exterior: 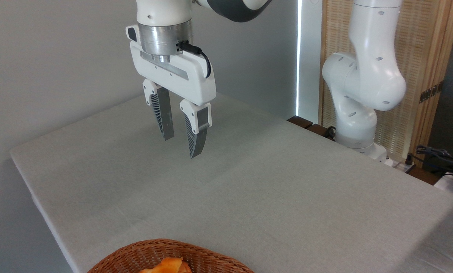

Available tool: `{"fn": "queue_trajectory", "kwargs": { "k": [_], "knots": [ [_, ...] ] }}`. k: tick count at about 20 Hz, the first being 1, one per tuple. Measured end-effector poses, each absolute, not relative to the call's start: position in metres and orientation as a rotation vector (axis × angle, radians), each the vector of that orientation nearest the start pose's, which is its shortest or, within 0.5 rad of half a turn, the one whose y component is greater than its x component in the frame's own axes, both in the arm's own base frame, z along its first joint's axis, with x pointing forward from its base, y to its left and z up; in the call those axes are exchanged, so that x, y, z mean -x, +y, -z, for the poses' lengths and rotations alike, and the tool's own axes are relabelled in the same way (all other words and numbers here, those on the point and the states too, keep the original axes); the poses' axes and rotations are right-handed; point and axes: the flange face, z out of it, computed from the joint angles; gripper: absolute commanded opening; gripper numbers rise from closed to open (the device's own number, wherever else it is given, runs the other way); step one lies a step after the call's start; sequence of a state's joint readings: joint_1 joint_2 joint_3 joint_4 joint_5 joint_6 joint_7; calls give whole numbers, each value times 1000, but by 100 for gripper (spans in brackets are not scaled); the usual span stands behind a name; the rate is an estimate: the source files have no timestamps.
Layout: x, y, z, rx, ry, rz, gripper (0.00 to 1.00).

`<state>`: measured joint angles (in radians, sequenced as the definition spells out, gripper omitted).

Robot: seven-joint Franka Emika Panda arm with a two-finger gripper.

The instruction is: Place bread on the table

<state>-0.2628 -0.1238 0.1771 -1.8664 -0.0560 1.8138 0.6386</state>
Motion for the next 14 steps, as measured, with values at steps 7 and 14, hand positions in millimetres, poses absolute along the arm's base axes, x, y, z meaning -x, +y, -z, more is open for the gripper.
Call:
{"fn": "queue_trajectory", "kwargs": {
  "k": [7, 14],
  "knots": [
    [-532, -43, -583, 2987, 1104, 178, 100],
    [-534, -33, -594, 2989, 1076, 213, 100]
  ]
}}
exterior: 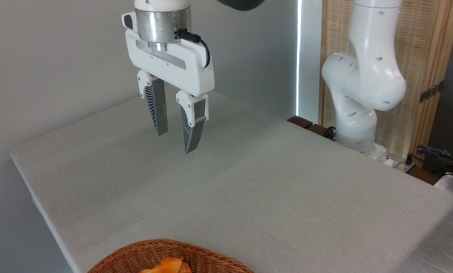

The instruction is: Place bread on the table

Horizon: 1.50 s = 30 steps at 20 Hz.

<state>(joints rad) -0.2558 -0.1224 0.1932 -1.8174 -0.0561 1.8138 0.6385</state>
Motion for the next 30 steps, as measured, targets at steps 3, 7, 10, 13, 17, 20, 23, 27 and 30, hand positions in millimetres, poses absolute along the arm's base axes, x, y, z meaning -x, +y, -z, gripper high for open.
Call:
{"fn": "queue_trajectory", "kwargs": {
  "k": [3, 7, 10, 13, 17, 20, 23, 27, 30],
  "knots": [
    [-535, -25, -595, 2996, 1055, 218, 100],
    [-535, -25, -595, 2996, 1056, 217, 100],
    [-535, -27, -595, 2994, 1060, 216, 100],
    [-535, -29, -594, 2993, 1066, 213, 100],
    [-536, -30, -593, 2993, 1067, 208, 100],
    [-537, -29, -591, 2994, 1066, 204, 100],
    [-537, -30, -591, 2994, 1066, 203, 100],
    [-538, -31, -589, 2994, 1070, 196, 100],
    [-539, -32, -586, 2995, 1070, 189, 100]
  ]
}}
